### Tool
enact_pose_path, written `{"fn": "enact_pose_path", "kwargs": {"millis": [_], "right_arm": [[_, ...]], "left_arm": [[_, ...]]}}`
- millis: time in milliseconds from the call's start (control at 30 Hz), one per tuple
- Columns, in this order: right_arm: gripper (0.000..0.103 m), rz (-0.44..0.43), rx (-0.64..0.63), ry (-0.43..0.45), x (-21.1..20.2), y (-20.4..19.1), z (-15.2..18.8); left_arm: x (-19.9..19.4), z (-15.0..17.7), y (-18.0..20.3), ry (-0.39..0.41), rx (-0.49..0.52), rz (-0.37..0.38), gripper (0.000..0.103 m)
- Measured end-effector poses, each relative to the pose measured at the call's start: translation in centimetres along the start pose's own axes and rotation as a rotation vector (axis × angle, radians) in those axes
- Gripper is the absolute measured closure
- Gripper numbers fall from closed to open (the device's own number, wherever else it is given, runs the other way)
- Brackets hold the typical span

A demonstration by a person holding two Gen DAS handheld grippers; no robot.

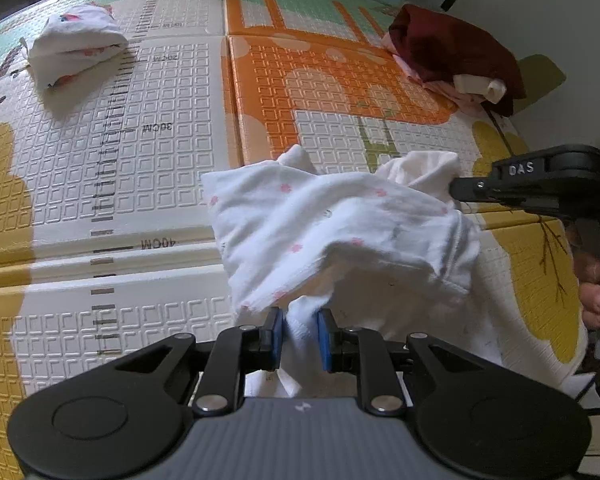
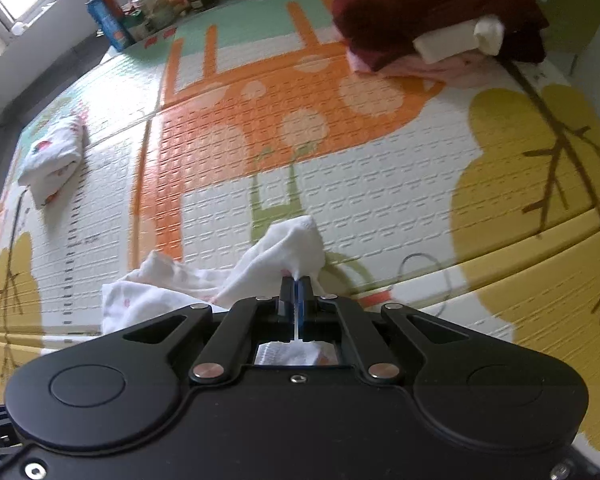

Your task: Fold clothes

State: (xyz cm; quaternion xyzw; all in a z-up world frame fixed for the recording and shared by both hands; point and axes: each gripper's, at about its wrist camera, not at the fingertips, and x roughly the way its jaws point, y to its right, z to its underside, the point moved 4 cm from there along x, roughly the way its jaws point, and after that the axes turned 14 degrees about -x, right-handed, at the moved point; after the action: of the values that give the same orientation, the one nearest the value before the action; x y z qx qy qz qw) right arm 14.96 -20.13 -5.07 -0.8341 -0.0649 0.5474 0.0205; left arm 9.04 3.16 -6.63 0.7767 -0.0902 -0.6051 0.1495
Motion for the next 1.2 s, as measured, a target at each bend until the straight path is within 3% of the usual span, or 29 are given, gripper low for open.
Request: {"fn": "enact_pose_path", "kwargs": {"millis": [267,367,533,733,900,1200], "right_arm": [[0.103,0.066,-0.021,-0.029,2.8,0.2,0.1],[0.103,0.073,-0.016,-0.045,4.1,0.2,0.7],[0.098,0.054,0.025,-0.048,5.2,0.8,1.2],[0.085,-0.006,0.1,0.017,3.5,2.4,0.5],[0.085,-0.018,0.126,0.064,1.7,3.5,-0.2],[0.089,-0.041,0.099,0.086,0.6,3.2,-1.0]], "left_arm": [[3.0,-0.2,-0.3,-0.039,0.0,-0.139,0.079],[3.4,0.0,-0.4,-0.039,0.008,-0.154,0.077],[3.3,0.1,-0.3,-0.043,0.017,-0.165,0.076],[2.4,0.2,-0.2,-0.045,0.025,-0.179,0.076],[1.2,0.0,0.5,-0.031,0.06,-0.183,0.072],[-1.0,-1.8,1.9,0.033,0.042,-0.106,0.066]]}}
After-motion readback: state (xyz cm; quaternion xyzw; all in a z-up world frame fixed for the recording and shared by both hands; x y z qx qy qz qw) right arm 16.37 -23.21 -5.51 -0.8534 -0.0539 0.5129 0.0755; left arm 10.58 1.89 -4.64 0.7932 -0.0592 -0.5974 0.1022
